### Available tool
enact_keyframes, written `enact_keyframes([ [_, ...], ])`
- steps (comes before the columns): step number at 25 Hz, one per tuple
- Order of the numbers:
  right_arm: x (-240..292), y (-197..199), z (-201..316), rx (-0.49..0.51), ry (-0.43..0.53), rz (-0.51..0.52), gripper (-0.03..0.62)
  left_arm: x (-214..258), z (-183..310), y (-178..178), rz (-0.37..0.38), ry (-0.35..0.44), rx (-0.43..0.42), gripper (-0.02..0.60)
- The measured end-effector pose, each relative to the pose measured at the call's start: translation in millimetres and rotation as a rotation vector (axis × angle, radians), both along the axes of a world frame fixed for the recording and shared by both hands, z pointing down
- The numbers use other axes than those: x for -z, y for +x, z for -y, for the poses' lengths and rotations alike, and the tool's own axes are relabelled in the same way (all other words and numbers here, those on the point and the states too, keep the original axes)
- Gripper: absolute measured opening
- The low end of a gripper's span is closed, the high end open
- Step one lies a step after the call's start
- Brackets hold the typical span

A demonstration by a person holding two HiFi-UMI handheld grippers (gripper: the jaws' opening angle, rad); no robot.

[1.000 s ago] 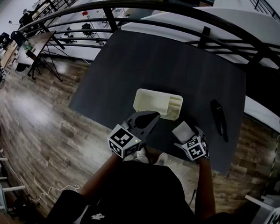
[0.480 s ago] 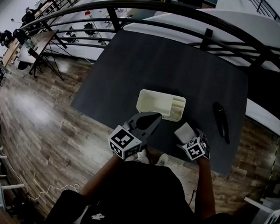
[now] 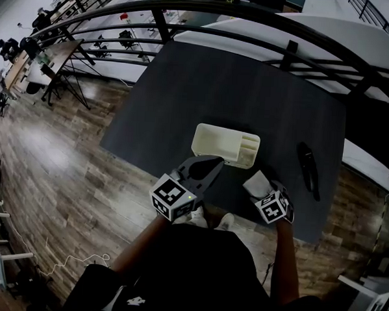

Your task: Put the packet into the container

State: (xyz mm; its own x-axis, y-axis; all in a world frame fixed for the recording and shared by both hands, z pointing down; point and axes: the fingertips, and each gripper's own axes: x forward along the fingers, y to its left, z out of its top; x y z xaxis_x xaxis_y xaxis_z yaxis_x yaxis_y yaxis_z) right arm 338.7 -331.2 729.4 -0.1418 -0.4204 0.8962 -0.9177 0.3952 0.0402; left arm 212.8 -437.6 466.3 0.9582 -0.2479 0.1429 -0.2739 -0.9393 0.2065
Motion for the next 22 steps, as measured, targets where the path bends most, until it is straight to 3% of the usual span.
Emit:
enact_keyframes([
  [6,24.4,-15.9,8.7,0.021,0.022,0.044,0.405,-5.4,2.0,-6.6,-0.004,-0.012,0.010,0.005],
  [14,81.6,-19.9,49.3,0.082,0.141,0.028,0.403,-7.2,8.8,-2.5,-0.010,-0.022,0.013,0.006],
  [22,116.1,-50.5,106.0,0.216,0.215,0.027,0.403,-9.5,18.0,-15.4,-0.010,-0.027,0.056,0.005],
])
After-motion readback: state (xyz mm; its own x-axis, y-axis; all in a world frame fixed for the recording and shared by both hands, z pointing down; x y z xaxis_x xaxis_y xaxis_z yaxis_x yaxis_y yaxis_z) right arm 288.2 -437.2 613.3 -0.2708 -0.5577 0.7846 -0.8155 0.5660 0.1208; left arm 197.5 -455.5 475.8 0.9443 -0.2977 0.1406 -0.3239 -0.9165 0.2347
